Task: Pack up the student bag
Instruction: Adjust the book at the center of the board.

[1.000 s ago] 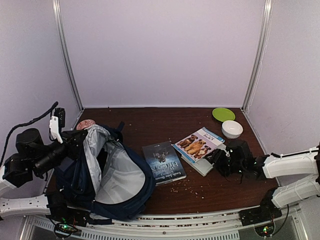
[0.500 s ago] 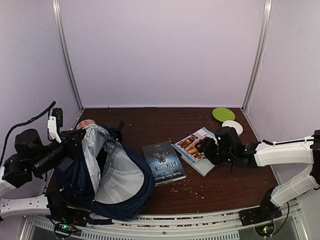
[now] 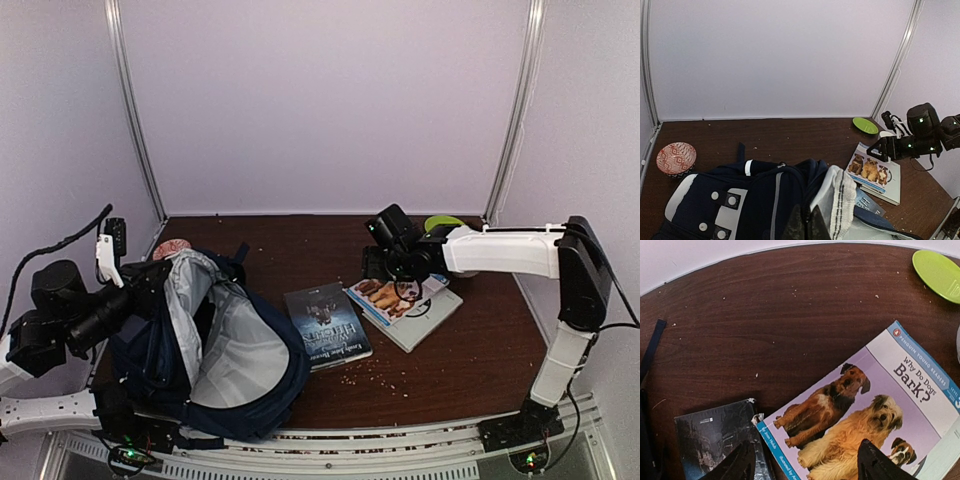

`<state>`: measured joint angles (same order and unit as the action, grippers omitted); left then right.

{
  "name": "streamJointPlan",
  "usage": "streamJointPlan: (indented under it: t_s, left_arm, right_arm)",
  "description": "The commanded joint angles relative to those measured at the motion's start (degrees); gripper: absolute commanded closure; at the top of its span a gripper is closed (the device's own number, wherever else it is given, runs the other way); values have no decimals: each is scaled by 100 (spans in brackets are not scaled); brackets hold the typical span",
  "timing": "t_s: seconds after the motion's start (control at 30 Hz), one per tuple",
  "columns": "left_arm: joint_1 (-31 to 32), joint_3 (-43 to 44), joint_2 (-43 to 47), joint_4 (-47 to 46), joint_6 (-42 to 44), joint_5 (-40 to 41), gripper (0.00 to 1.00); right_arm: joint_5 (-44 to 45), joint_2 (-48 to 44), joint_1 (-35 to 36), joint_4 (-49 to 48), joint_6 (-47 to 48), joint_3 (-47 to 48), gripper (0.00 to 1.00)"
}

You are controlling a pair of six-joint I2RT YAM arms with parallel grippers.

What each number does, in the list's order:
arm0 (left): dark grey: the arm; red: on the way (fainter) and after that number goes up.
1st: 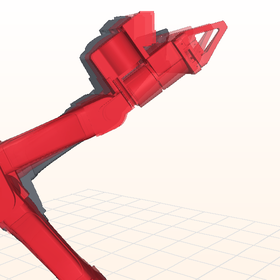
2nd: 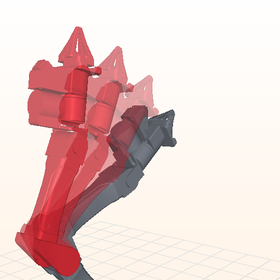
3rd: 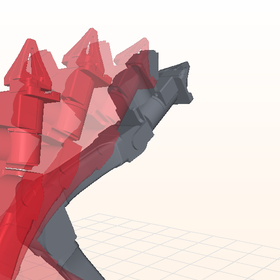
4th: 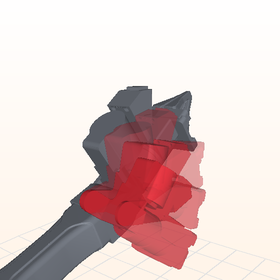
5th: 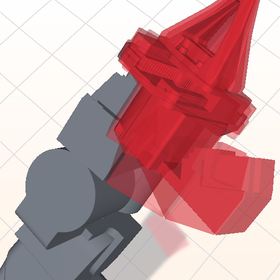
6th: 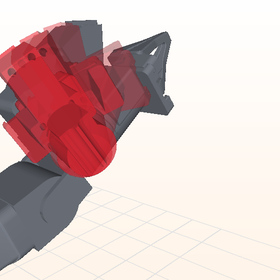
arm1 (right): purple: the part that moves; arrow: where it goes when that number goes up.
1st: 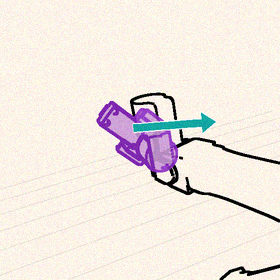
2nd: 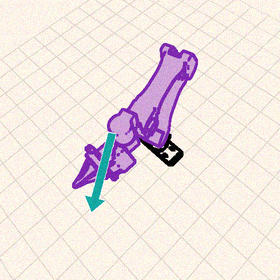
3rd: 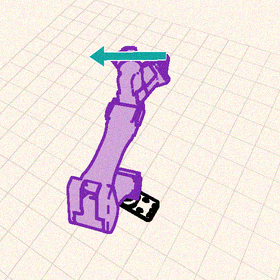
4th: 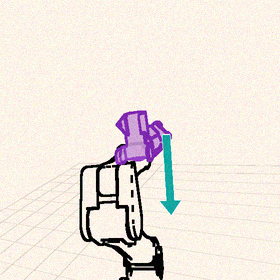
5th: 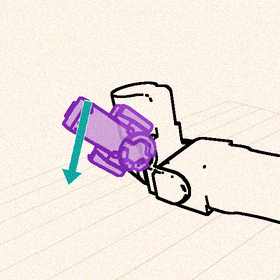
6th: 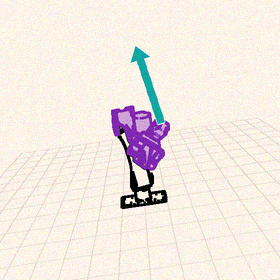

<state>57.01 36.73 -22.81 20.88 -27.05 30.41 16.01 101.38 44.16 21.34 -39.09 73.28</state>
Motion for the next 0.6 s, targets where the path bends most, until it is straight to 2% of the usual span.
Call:
streamJointPlan:
  t_s: [0.0, 0.13, 0.3, 0.57]
  left_arm:
    - [-42, -162, 127, -133, -86, 357, 100]
    - [-42, -186, 126, -219, -82, 324, 100]
    - [-41, -180, 93, -242, -59, 249, 100]
    - [-42, -287, 110, -228, -56, 228, 100]
  right_arm:
    - [508, 609, -2, 572, 468, 934, 30]
    - [607, 1310, -35, 806, 596, 1789, 30]
    - [202, 2151, -190, 1135, 794, 2777, 36]
    - [185, 3045, -316, 2041, 1134, 4087, 38]
